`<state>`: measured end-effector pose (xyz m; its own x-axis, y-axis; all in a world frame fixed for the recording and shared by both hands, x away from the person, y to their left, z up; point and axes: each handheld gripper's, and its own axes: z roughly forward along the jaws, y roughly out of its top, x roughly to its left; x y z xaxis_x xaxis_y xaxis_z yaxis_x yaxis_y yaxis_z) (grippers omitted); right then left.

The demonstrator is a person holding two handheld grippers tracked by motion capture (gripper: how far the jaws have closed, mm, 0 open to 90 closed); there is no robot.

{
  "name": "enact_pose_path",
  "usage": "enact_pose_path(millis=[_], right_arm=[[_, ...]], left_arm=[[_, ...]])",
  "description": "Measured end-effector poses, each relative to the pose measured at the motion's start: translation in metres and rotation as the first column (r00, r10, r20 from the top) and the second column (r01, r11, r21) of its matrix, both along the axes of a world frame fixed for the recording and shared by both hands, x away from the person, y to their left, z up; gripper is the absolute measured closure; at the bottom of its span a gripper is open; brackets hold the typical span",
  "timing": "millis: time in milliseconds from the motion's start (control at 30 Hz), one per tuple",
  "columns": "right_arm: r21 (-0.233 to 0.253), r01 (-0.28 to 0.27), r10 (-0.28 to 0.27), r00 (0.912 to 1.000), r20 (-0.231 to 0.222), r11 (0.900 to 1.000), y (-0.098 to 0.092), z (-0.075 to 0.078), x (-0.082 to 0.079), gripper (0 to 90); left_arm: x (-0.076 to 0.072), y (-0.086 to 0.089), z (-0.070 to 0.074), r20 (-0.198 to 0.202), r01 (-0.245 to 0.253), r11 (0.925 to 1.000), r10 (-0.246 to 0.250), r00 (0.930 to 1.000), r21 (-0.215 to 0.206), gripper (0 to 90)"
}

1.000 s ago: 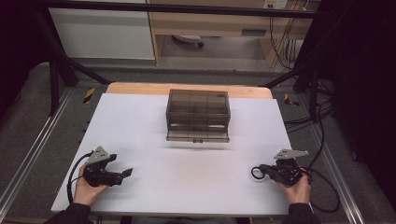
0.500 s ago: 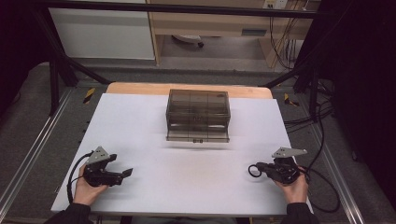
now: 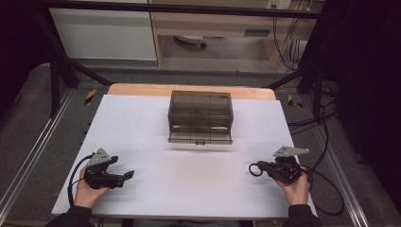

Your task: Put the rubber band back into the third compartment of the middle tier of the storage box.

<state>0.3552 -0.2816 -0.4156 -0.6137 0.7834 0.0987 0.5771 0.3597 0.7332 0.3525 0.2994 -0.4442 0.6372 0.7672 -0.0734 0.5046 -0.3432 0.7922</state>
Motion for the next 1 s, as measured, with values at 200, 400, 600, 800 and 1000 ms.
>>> enact_pose_path(millis=[200, 400, 600, 800, 1000], right_arm=[[0.001, 0.001, -0.001, 1.0000, 0.007, 1.000, 0.003, 0.004, 0.002, 86.8], [-0.002, 0.003, -0.003, 0.9998, 0.018, 1.000, 0.006, 0.007, 0.003, 87.0], [0.008, 0.011, -0.011, 0.9997, 0.021, 1.000, 0.009, 0.011, 0.005, 87.0], [0.008, 0.007, -0.007, 0.9995, 0.032, 1.000, 0.014, 0.015, 0.008, 87.0], [0.013, 0.007, -0.008, 0.9994, 0.034, 1.000, 0.019, 0.021, 0.012, 87.1]], left_arm=[[0.000, 0.000, 0.000, -0.001, 0.000, 1.0000, 0.000, 1.0000, 0.000, 8.2], [0.000, 0.000, 0.000, 0.000, 0.000, 1.0000, 0.000, 1.0000, -0.001, 8.3], [0.000, -0.001, 0.000, -0.001, -0.003, 1.0000, 0.003, 1.0000, -0.002, 8.3], [0.000, 0.000, 0.000, 0.000, -0.002, 1.0000, 0.002, 1.0000, 0.000, 8.2], [0.000, 0.000, 0.000, 0.000, -0.002, 1.0000, 0.002, 1.0000, 0.001, 8.2]])
